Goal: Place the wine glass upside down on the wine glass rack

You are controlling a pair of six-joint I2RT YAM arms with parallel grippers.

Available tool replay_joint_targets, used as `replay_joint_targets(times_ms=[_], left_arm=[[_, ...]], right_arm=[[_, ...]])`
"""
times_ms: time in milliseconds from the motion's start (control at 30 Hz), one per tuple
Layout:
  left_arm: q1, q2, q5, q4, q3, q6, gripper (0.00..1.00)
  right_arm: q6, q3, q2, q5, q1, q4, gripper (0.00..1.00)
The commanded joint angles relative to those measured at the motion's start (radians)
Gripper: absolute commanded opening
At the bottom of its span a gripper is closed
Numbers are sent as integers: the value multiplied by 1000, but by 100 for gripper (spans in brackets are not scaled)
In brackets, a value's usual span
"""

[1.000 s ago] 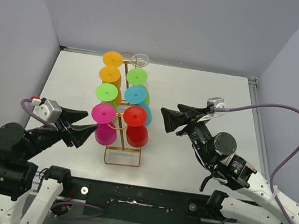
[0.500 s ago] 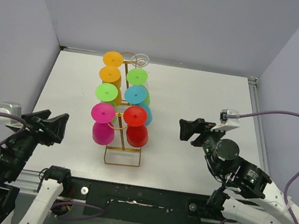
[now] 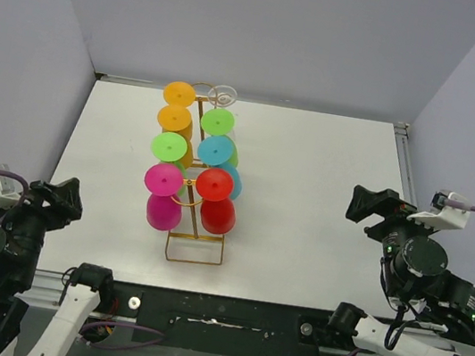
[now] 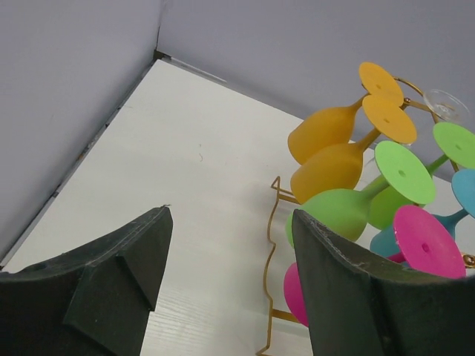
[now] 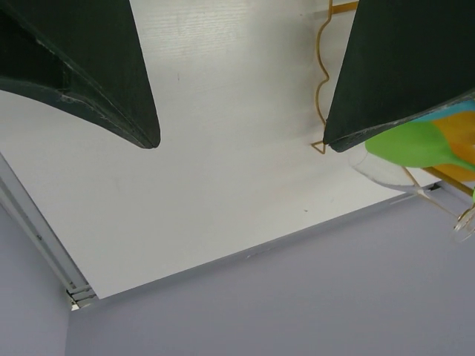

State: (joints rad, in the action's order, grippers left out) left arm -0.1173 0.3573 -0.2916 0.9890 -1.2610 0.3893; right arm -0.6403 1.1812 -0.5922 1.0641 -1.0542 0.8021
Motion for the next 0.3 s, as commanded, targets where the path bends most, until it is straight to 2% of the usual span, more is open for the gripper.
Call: replay_joint_targets(times_ms=[0, 267], left_arm=[[-7, -5, -55, -26, -53, -7, 63], [-8, -4, -58, -27, -51, -16, 64]], right_arm=[[49, 35, -23, 91, 4, 17, 98], [53, 20, -49, 107, 2, 7, 98]])
